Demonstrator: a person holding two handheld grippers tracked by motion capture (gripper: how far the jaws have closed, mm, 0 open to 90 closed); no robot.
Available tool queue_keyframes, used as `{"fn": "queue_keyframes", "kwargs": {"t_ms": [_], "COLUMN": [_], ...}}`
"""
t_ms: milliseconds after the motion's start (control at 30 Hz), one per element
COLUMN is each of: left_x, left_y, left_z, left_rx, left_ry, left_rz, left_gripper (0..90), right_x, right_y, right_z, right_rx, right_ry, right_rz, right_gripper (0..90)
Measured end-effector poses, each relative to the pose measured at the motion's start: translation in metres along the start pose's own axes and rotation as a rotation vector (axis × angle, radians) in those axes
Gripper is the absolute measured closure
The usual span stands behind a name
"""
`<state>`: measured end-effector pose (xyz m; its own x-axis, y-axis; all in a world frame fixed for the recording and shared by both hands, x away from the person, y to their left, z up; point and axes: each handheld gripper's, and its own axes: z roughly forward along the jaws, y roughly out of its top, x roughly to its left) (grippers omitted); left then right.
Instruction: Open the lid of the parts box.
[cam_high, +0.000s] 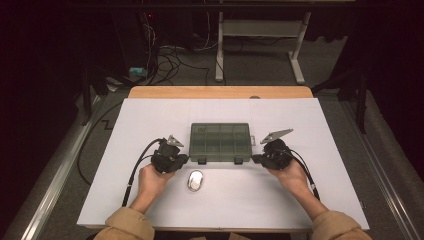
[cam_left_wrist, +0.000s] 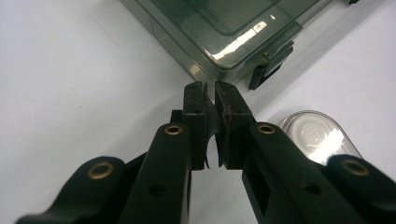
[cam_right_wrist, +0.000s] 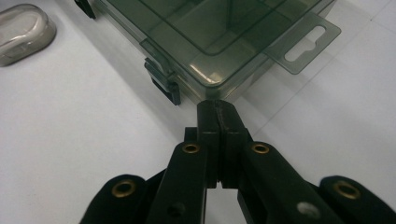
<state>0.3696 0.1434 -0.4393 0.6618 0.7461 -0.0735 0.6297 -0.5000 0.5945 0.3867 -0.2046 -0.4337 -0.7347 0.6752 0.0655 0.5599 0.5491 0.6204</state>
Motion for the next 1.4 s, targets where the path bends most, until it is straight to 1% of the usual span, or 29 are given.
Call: {"fn": "queue_keyframes", "kwargs": {"t_ms": [67, 100, 133, 167, 233, 267, 333, 367, 400, 467, 500, 567, 600, 633, 667, 700, 733, 767, 833, 867, 967, 1000, 1033, 1067, 1100, 1167, 1233, 1333, 1400], "left_x": [0.0, -0.001, -0.001, -0.001, -0.002, -0.003, -0.004, -0.005, -0.006, -0.008, -0.008, -0.009, -0.009, -0.009, -0.01, -0.01, -0.01, -0.01, -0.009, -0.009, -0.005, -0.003, -0.003, -0.002, -0.002, 0.0, 0.001, 0.005, 0.006], "left_y": [0.0, 0.0, 0.001, 0.001, 0.003, 0.004, 0.006, 0.008, 0.01, 0.017, 0.017, 0.024, 0.024, 0.026, 0.031, 0.031, 0.033, 0.036, 0.04, 0.041, 0.045, 0.047, 0.047, 0.048, 0.049, 0.052, 0.054, 0.057, 0.058], "left_z": [-0.002, -0.003, -0.004, -0.004, -0.004, -0.003, -0.003, -0.003, -0.003, -0.004, -0.004, -0.003, -0.003, -0.004, -0.005, -0.005, -0.006, -0.007, -0.008, -0.009, -0.011, -0.011, -0.011, -0.011, -0.012, -0.012, -0.013, -0.014, -0.015], "left_rx": [-0.009, -0.021, -0.023, -0.033, -0.035, -0.036, -0.041, -0.043, -0.051, -0.08, -0.08, -0.092, -0.092, -0.104, -0.13, -0.13, -0.142, -0.145, -0.15, -0.155, -0.179, -0.188, -0.188, -0.194, -0.198, -0.205, -0.218, -0.234, -0.246], "left_ry": [-0.003, -0.009, -0.012, -0.011, -0.007, 0.008, 0.033, 0.046, 0.057, 0.072, 0.072, 0.086, 0.086, 0.091, 0.1, 0.1, 0.101, 0.107, 0.114, 0.116, 0.104, 0.096, 0.096, 0.095, 0.097, 0.096, 0.09, 0.081, 0.072], "left_rz": [0.0, -0.005, -0.007, -0.005, -0.008, -0.007, -0.007, -0.008, -0.009, -0.009, -0.009, -0.008, -0.008, -0.004, 0.0, 0.0, -0.003, -0.001, -0.006, -0.007, -0.027, -0.041, -0.041, -0.046, -0.047, -0.052, -0.062, -0.078, -0.092], "left_gripper": [82.8, 81.6, 80.9, 79.5, 77.8, 72.7, 65.3, 65.3, 58.5, 55.2, 53.7, 51.0, 50.4, 50.4, 49.4, 49.2, 49.2, 47.8, 47.3, 47.0, 46.9, 46.9, 46.9, 46.9, 46.9, 46.9, 47.2, 47.8, 48.0], "right_x": [0.001, 0.0, 0.0, 0.0, 0.0, 0.001, 0.001, 0.001, 0.001, 0.001, 0.001, 0.001, 0.001, 0.001, 0.001, 0.001, 0.001, 0.001, 0.001, -0.001, -0.004, -0.005, -0.007, -0.007, -0.01, -0.011, -0.015, -0.016, -0.019], "right_y": [0.0, 0.001, 0.001, 0.002, 0.003, 0.005, 0.007, 0.007, 0.009, 0.012, 0.012, 0.016, 0.017, 0.017, 0.019, 0.019, 0.02, 0.02, 0.02, 0.021, 0.023, 0.023, 0.024, 0.024, 0.027, 0.028, 0.032, 0.035, 0.037], "right_z": [-0.001, -0.004, -0.004, -0.008, -0.009, -0.013, -0.015, -0.015, -0.018, -0.021, -0.021, -0.023, -0.024, -0.024, -0.025, -0.025, -0.026, -0.025, -0.024, -0.021, -0.015, -0.013, -0.011, -0.011, -0.007, -0.006, -0.003, -0.001, 0.002], "right_rx": [-0.008, -0.025, -0.025, -0.053, -0.06, -0.075, -0.092, -0.092, -0.108, -0.117, -0.117, -0.134, -0.14, -0.14, -0.148, -0.148, -0.151, -0.15, -0.147, -0.141, -0.134, -0.128, -0.125, -0.125, -0.115, -0.112, -0.105, -0.098, -0.085], "right_ry": [0.0, 0.002, 0.002, 0.006, 0.004, -0.003, -0.001, -0.001, -0.004, -0.009, -0.009, -0.009, -0.013, -0.013, -0.013, -0.013, -0.013, -0.02, -0.022, -0.026, -0.032, -0.038, -0.047, -0.047, -0.061, -0.067, -0.078, -0.087, -0.091], "right_rz": [0.003, 0.002, 0.002, 0.008, 0.006, 0.007, 0.011, 0.011, 0.01, 0.012, 0.012, 0.021, 0.019, 0.019, 0.032, 0.032, 0.039, 0.049, 0.051, 0.067, 0.108, 0.122, 0.132, 0.132, 0.159, 0.166, 0.203, 0.206, 0.225], "right_gripper": [90.0, 90.0, 90.0, 89.8, 89.3, 88.5, 87.7, 87.7, 87.1, 86.9, 86.9, 86.4, 85.9, 85.9, 85.4, 85.4, 85.4, 84.5, 83.9, 82.4, 80.3, 79.6, 79.2, 79.2, 77.9, 77.3, 76.0, 75.2, 73.9]}}
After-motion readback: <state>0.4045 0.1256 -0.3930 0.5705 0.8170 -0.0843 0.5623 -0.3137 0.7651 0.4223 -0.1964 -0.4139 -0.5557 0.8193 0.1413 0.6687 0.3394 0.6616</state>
